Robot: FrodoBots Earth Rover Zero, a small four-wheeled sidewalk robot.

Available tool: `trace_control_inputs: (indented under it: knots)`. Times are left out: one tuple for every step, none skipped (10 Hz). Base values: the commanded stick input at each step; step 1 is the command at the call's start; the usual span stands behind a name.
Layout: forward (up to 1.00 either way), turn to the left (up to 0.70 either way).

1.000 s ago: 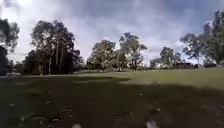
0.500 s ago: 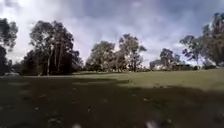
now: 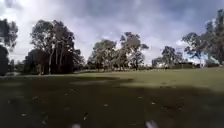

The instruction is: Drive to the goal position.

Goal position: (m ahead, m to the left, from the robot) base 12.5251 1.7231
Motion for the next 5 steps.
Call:
trace_control_inputs:
  knots:
    - [0.70,0.35]
    - [0.70,0.35]
    - [0.70,0.16]
    - [0.70,0.05]
    - [0.70,0.01]
